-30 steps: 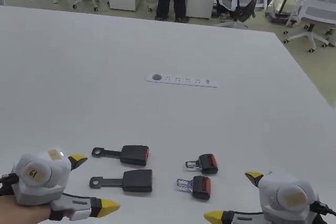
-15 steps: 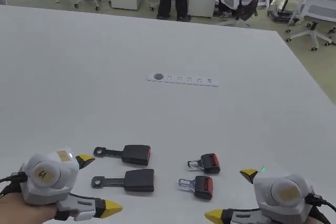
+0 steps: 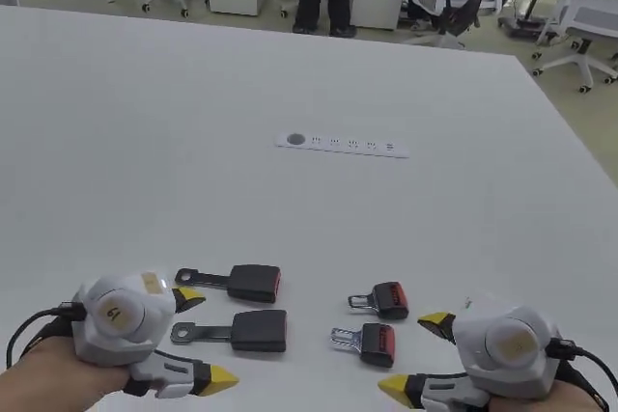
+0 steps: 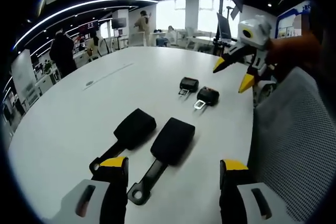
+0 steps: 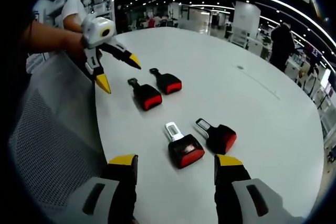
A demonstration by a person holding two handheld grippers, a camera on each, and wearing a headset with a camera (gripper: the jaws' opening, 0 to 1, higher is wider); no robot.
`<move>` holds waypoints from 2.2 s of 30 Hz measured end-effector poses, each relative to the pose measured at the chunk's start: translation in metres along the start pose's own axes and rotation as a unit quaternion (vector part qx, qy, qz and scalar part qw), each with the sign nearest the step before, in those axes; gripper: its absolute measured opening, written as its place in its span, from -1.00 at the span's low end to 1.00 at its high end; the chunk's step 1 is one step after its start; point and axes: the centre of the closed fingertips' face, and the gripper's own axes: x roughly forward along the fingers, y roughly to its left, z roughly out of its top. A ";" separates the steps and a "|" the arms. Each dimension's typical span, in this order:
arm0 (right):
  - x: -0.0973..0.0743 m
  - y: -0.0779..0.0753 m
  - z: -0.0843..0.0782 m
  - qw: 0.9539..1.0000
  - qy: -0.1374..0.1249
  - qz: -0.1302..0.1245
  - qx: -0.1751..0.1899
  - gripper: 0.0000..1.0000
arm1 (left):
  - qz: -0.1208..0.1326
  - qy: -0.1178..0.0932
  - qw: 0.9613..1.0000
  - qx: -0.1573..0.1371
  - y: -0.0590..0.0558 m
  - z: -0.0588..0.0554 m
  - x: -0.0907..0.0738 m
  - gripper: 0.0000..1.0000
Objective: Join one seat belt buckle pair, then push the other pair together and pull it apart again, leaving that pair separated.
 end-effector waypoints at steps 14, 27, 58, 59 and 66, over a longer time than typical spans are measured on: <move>0.018 -0.007 -0.002 0.999 0.022 0.027 -0.017 -0.05 | -0.034 0.036 0.998 0.026 -0.002 0.000 0.025 0.27; 0.029 -0.014 -0.003 0.994 0.057 0.045 -0.078 -0.14 | -0.056 0.057 0.994 0.069 0.005 0.008 0.039 0.15; 0.061 -0.017 -0.021 0.971 0.142 0.126 -0.148 -0.34 | -0.122 0.115 0.974 0.154 -0.001 -0.005 0.058 -0.16; 0.062 -0.017 -0.022 0.970 0.143 0.127 -0.150 -0.34 | -0.123 0.116 0.973 0.155 -0.001 -0.006 0.058 -0.17; 0.065 -0.018 -0.023 0.964 0.149 0.140 -0.170 -0.34 | -0.142 0.120 0.968 0.167 -0.005 -0.006 0.058 -0.29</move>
